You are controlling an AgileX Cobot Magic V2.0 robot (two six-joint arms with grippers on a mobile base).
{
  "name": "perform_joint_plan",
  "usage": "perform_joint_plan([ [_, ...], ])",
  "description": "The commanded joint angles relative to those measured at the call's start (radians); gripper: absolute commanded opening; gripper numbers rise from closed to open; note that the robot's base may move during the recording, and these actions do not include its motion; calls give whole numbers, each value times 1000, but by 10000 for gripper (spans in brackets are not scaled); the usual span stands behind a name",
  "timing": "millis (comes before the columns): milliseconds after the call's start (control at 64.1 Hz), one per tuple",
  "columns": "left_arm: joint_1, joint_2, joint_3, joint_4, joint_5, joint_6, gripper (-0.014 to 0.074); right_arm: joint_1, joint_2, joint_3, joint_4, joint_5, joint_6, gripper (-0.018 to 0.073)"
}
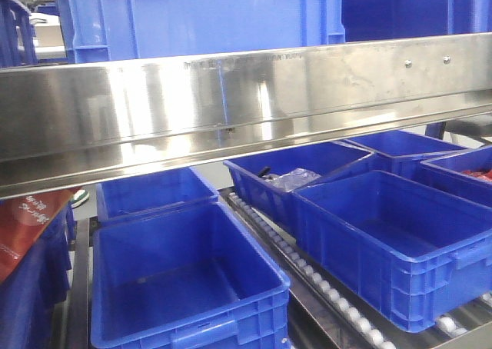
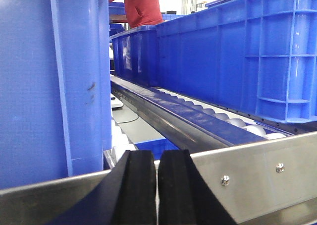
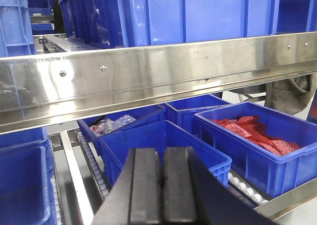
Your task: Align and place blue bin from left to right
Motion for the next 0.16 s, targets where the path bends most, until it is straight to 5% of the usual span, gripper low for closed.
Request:
perform_joint_plan([
  [0,3,-5,-1,-6,-15,0,13,-5,-4,2,-9,-25,-2,-79],
  [140,3,-5,-1,-6,-15,0,13,-5,-4,2,-9,-25,-2,-79],
])
